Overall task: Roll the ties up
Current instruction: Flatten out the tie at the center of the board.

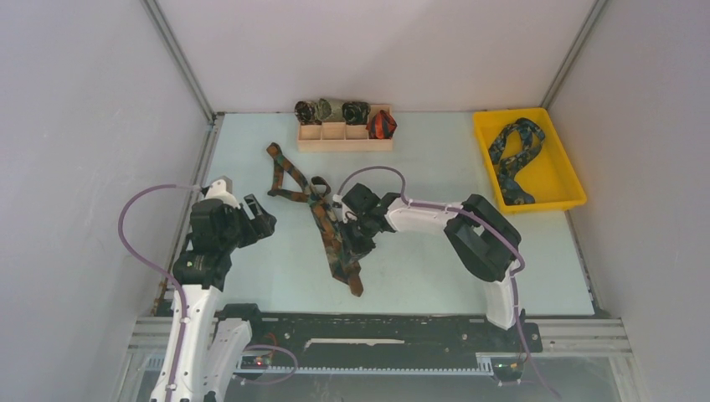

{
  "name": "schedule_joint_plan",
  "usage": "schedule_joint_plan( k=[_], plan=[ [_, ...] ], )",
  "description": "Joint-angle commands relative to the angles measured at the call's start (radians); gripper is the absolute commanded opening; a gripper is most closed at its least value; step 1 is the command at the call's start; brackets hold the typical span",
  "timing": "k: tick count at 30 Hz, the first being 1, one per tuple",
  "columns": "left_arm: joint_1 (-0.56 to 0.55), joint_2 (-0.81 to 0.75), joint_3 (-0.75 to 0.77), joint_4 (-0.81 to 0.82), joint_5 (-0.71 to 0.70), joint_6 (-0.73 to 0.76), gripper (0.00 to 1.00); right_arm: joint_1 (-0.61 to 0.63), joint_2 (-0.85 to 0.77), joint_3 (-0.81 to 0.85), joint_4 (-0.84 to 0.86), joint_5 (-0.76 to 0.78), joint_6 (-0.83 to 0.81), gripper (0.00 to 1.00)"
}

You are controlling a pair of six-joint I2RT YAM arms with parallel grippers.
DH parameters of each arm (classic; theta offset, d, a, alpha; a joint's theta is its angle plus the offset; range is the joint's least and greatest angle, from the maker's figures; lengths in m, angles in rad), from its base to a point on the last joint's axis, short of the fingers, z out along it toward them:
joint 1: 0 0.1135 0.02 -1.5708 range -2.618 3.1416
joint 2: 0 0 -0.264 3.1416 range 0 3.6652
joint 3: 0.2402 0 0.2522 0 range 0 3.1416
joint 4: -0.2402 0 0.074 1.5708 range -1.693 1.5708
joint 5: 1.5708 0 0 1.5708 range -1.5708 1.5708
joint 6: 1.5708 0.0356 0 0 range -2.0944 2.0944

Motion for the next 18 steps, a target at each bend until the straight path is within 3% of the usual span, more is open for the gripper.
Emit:
schedule_joint_plan(
  k=[1,8,18],
  plan=[
    [-0.005,-0.004,0.004,0.031,0.025,-0.007,0.79,0.062,-0.049,0.107,-0.038,0.074,-0.021,0.09],
    [-0.005,-0.008,0.003,0.032,0.025,-0.007,0.79,0.101,0.069,0.19,-0.045,0.112,0.001,0.08],
    [-0.006,-0.001,0.001,0.034,0.028,-0.007,0.79,0.044,0.07,0.046,-0.04,0.166,0.006,0.06]
  ],
)
